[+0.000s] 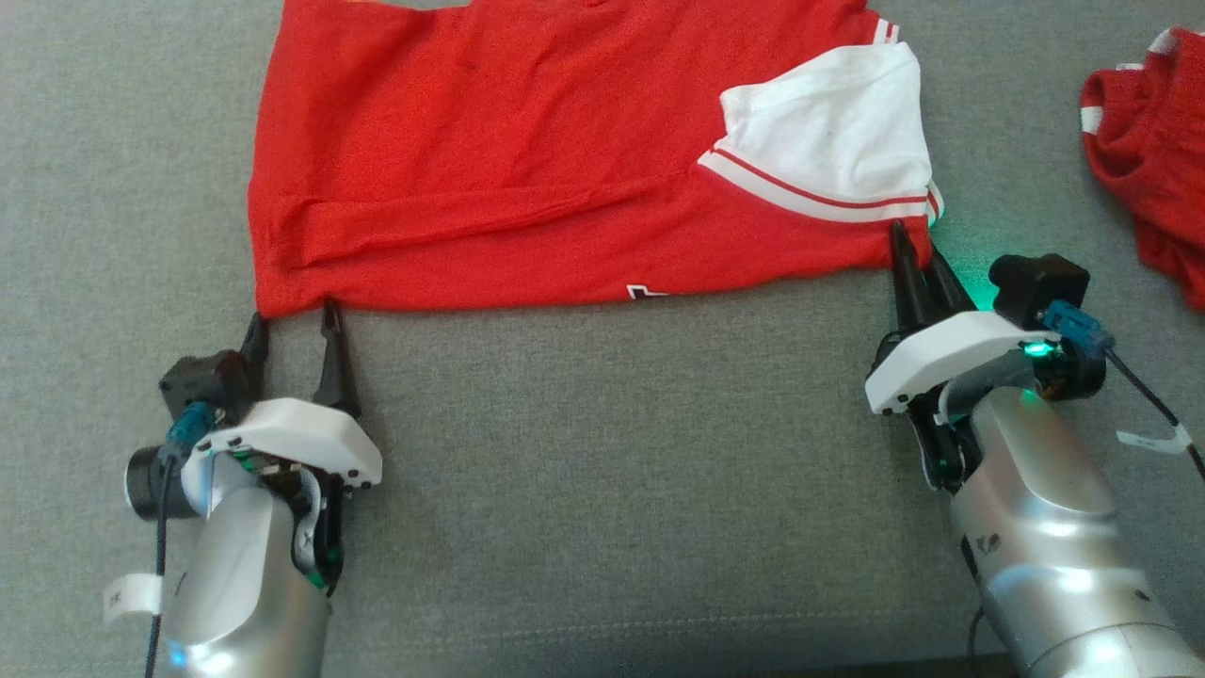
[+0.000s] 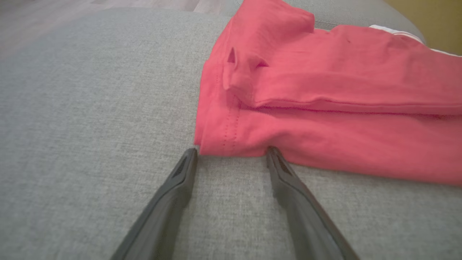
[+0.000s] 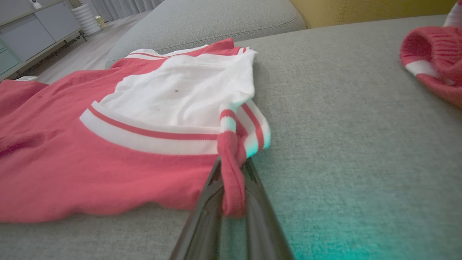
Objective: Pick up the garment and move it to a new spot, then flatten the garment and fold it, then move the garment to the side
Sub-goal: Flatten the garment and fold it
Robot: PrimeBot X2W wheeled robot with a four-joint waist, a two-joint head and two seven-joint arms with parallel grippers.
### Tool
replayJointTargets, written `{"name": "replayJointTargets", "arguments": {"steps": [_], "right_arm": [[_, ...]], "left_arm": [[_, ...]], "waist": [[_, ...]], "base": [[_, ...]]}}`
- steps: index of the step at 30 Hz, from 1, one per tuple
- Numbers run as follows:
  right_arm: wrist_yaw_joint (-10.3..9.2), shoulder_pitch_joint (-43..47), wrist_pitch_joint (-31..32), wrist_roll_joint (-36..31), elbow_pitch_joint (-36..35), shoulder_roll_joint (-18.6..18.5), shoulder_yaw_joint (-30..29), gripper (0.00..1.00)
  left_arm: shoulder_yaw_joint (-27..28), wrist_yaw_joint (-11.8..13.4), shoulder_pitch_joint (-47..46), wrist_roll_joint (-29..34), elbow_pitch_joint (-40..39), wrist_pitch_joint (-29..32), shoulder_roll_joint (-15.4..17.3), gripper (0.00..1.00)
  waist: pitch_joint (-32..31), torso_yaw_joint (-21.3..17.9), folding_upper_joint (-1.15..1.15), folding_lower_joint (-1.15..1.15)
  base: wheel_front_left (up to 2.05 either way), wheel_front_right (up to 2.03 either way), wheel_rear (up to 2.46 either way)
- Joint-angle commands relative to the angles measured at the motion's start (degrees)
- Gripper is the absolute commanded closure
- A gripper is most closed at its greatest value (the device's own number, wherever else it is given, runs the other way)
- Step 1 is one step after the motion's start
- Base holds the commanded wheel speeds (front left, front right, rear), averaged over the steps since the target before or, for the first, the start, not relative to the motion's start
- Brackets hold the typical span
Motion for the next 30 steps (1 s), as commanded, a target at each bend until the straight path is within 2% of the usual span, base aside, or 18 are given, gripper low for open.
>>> {"name": "replayJointTargets", "arguments": {"steps": [1,9,18,30], "right_arm": [[-0.05,-0.77,-0.31,0.39,-0.78,1.11,1.90,1.00],[-0.05,-1.39,-0.49,1.08,-0.18,1.12,2.44,1.00],[-0.05,-0.81,-0.53,2.01,-0.30,1.12,2.82,1.00],[-0.05,-1.58,-0.54,2.81,-1.13,1.12,4.25,1.00]], "left_arm": [[1.84,-0.20,-0.37,0.22,-0.02,0.25,1.02,0.00],[2.64,-1.64,-0.25,-1.02,-2.39,0.25,1.02,0.00],[3.91,-4.01,3.07,-3.20,-9.26,0.25,1.02,0.00],[5.80,-3.31,-0.84,-4.19,-1.01,0.24,1.02,0.00]], "waist": [[0.10,-0.17,0.00,0.00],[0.01,-0.63,0.00,0.00],[-1.15,-0.64,0.00,0.00],[-0.32,-1.85,0.00,0.00]], "base": [[0.00,0.00,0.00],[0.00,0.00,0.00],[0.00,0.00,0.00],[0.00,0.00,0.00]]}}
